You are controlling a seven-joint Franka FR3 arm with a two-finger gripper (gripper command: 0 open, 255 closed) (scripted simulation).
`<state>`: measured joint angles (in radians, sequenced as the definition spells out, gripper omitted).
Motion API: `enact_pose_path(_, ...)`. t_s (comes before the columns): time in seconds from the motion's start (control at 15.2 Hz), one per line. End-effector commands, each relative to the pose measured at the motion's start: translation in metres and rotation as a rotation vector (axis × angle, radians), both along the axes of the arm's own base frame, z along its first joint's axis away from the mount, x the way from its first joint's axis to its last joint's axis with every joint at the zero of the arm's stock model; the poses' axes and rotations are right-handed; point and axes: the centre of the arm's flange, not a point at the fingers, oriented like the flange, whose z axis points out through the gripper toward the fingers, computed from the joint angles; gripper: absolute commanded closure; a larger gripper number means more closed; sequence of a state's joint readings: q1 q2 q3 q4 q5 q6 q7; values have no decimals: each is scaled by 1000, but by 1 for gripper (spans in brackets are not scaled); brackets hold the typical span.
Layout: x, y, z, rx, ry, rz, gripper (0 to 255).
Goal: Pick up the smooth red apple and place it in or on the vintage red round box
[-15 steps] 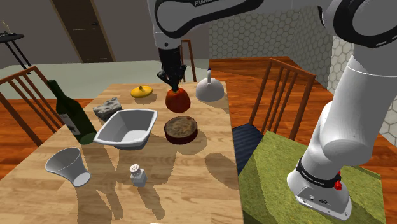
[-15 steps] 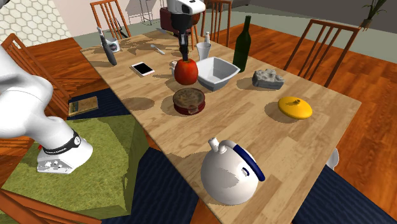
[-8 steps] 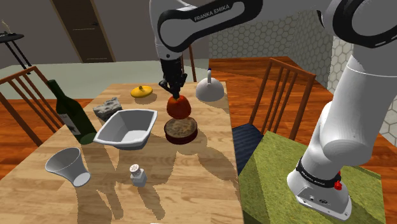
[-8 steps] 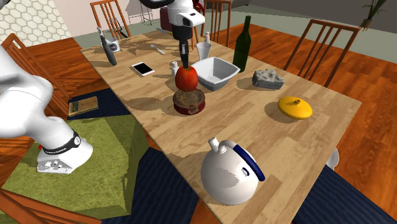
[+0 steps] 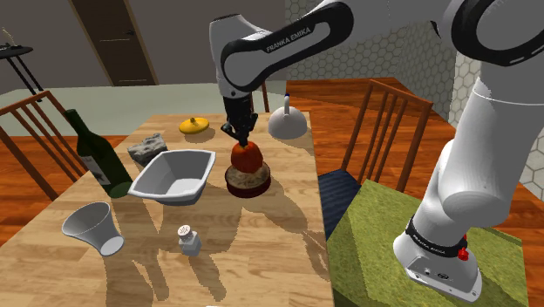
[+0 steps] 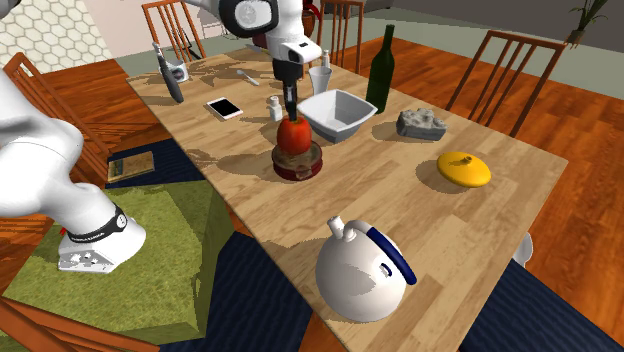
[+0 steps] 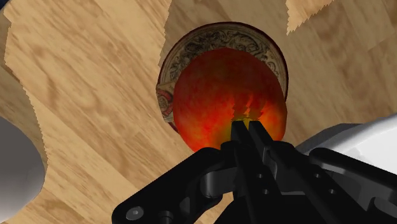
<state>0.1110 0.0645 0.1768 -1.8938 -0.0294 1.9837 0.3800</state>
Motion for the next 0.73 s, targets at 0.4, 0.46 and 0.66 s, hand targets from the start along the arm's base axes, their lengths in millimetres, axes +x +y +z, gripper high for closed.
enact_pose_path(0.4,0,1,-22,0,-1,0,255)
enact_pose_path(0.46,0,1,-22,0,-1,0,255)
enact_pose_path(0.66,0,1,-22,0,-1,0,255)
